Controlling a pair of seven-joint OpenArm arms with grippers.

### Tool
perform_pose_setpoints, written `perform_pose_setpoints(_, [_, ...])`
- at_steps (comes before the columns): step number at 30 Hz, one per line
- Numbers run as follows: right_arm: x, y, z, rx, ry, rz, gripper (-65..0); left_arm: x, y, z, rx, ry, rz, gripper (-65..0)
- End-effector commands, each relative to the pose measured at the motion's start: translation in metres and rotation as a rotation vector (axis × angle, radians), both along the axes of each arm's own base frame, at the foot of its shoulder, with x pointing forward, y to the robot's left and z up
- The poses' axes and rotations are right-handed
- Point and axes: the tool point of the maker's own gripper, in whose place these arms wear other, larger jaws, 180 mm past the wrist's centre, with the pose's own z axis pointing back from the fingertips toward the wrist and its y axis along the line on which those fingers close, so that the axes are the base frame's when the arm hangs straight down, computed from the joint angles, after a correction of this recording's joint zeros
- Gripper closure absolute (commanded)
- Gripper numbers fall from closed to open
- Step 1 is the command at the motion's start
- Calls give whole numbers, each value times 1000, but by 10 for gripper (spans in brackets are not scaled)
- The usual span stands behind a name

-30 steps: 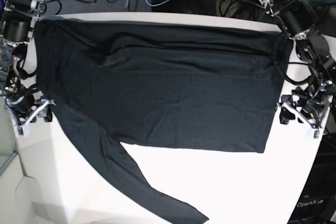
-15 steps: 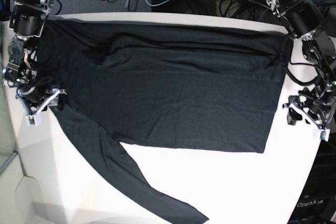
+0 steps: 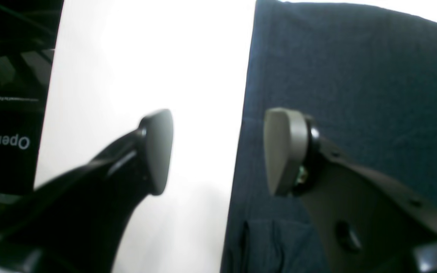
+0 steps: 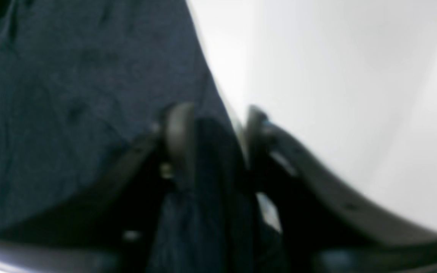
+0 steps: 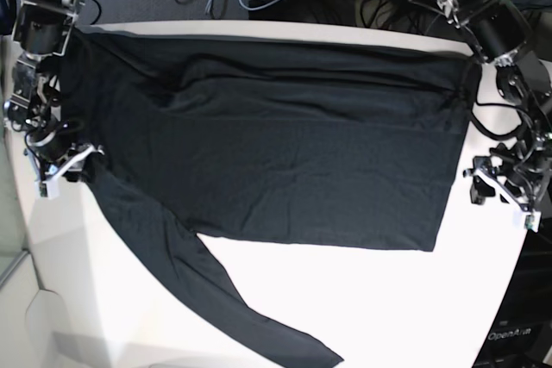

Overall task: Fold the T-shirt properly
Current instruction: 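Close the left gripper on the side edge while the right holds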

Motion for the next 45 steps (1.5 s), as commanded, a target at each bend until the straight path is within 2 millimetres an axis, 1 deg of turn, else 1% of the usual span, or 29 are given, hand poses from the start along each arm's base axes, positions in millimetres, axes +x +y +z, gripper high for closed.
perform_pose_setpoints(1, [-7, -1, -7, -23, 64, 21, -102, 12, 4, 23, 13, -72, -2, -372])
perform_pose_setpoints(3, [-8, -1, -8, -23, 67, 21, -29, 18, 3, 29, 12, -90, -4, -373])
perform_pose_setpoints(4, [-8, -1, -8, -23, 69, 23, -8, 21, 3, 29, 6, -91, -4, -374])
perform_pose_setpoints(6, [-9, -1, -9, -24, 72, 23, 0, 26, 2, 24, -22, -80, -1, -374])
perform_pose_setpoints(8, [-17, -1, -15, -23, 88, 23, 0, 31, 2, 17, -53, -66, 2, -374])
perform_pose_setpoints(10, [-19, -1, -17, -22, 92, 24, 0, 34, 1, 8, -83, -45, 6, -374])
perform_pose_setpoints(11, [-19, -1, -17, -22, 91, 26, 0, 37, 0, 6, -96, -42, 6, -374])
perform_pose_setpoints(13, [-18, -1, -16, -21, 86, 24, 0, 45, -1, 8, -115, -61, 7, -374])
perform_pose_setpoints(14, [-15, -1, -12, -23, 71, 27, 0, 49, -3, 10, -119, -73, 2, -374])
perform_pose_setpoints(16, [-8, 1, 2, -41, 19, 39, 0, 55, -13, 11, -110, -76, -30, -375])
perform_pose_setpoints(17, [-11, 1, 3, -49, 15, 45, 0, 56, -17, 11, -105, -76, -44, -375])
perform_pose_setpoints(20, [-8, 4, 17, -76, -23, 65, 0, 63, -27, 14, -100, -99, -68, -375])
perform_pose_setpoints(23, [-3, 5, 26, -89, -45, 74, 0, 72, -25, 15, -112, -128, 13, -375])
perform_pose_setpoints(25, [-3, 5, 26, -89, -45, 74, 0, 78, -26, 5, -123, -125, 50, -375])
perform_pose_setpoints(27, [-3, 5, 25, -89, -44, 74, 0, 87, -28, 1, -137, -134, 64, -375])
perform_pose_setpoints(29, [-3, 5, 25, -89, -44, 74, 0, 92, -21, -6, -146, -121, 74, -375])
perform_pose_setpoints(32, [-3, 5, 25, -89, -44, 74, 0, 107, -22, -18, -183, -103, 83, -375])
perform_pose_setpoints(33, [-3, 5, 25, -89, -44, 74, 0, 109, -17, -23, -189, -98, 103, -375])
perform_pose_setpoints(35, [-3, 5, 25, -89, -44, 74, 0, 117, -15, -24, -192, -113, 115, -375])
perform_pose_setpoints(37, [-3, 5, 25, -89, -44, 74, 0, 124, -19, -29, -189, -108, 112, -375])
perform_pose_setpoints(41, [-3, 5, 25, -90, -43, 74, 0, 131, -25, -40, -155, -107, 119, -376])
perform_pose_setpoints(45, [-3, 5, 25, -90, -43, 74, 0, 131, -32, -55, -100, -99, 107, -376])
